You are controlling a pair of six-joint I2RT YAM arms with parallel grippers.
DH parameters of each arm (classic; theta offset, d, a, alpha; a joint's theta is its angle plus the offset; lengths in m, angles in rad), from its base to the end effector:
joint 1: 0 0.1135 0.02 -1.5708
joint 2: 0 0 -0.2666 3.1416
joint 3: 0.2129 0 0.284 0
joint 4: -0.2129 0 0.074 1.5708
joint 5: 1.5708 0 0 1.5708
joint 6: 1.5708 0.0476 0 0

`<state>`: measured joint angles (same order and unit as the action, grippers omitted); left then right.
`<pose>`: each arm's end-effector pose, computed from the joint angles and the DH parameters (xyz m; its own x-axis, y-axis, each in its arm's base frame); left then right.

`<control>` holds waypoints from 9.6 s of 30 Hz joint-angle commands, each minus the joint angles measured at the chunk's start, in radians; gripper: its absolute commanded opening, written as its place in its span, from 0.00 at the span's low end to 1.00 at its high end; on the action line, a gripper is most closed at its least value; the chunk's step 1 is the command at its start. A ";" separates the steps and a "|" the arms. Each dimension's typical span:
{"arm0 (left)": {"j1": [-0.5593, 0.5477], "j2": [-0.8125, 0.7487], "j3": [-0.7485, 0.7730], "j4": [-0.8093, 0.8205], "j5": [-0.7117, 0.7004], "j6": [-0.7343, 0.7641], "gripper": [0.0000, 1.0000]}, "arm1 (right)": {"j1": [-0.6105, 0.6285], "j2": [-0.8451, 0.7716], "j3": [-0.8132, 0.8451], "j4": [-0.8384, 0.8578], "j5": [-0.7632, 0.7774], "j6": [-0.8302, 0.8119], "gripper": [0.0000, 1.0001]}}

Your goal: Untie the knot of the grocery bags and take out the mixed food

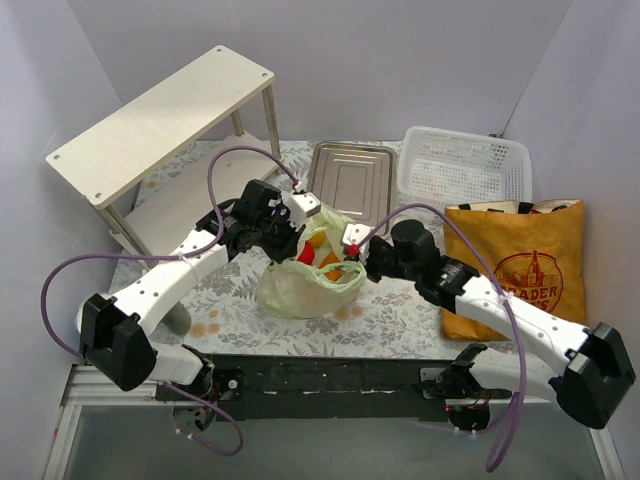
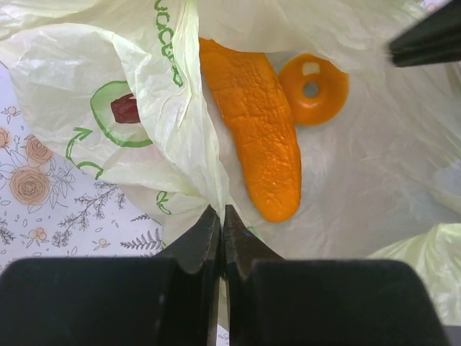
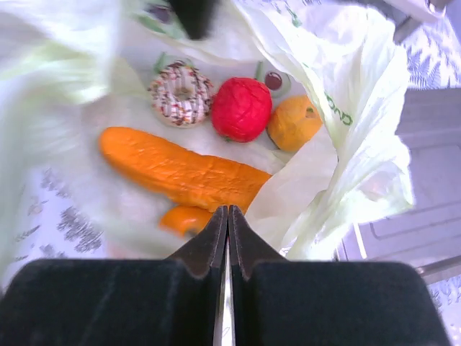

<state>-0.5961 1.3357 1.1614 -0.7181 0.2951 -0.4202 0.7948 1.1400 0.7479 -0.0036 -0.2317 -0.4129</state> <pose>0.2543 -0.1893 0.2907 -0.8690 0.1179 -0.4806 0.3655 0.8076 -0.4627 0.2017 0.2212 0.2587 0.0910 -0.4648 -0.8807 -0.8805 0.3755 -0.2892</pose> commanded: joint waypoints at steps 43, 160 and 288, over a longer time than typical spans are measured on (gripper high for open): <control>-0.027 -0.346 -0.477 0.407 -0.073 0.132 0.00 | 0.034 0.236 0.238 -0.182 -0.056 -0.294 0.25; 0.257 0.230 -0.247 0.470 -0.189 -0.299 0.00 | -0.003 0.537 0.600 -0.240 -0.247 -0.096 0.14; 0.137 0.229 -0.207 0.172 -0.277 -0.279 0.78 | -0.089 0.952 0.857 -0.297 -0.101 -0.262 0.72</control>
<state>-0.4648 1.5620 0.9440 -0.5156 0.0395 -0.7105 0.7242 2.0369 1.5326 -0.3115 -0.2886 -0.6991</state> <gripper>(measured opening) 0.782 0.720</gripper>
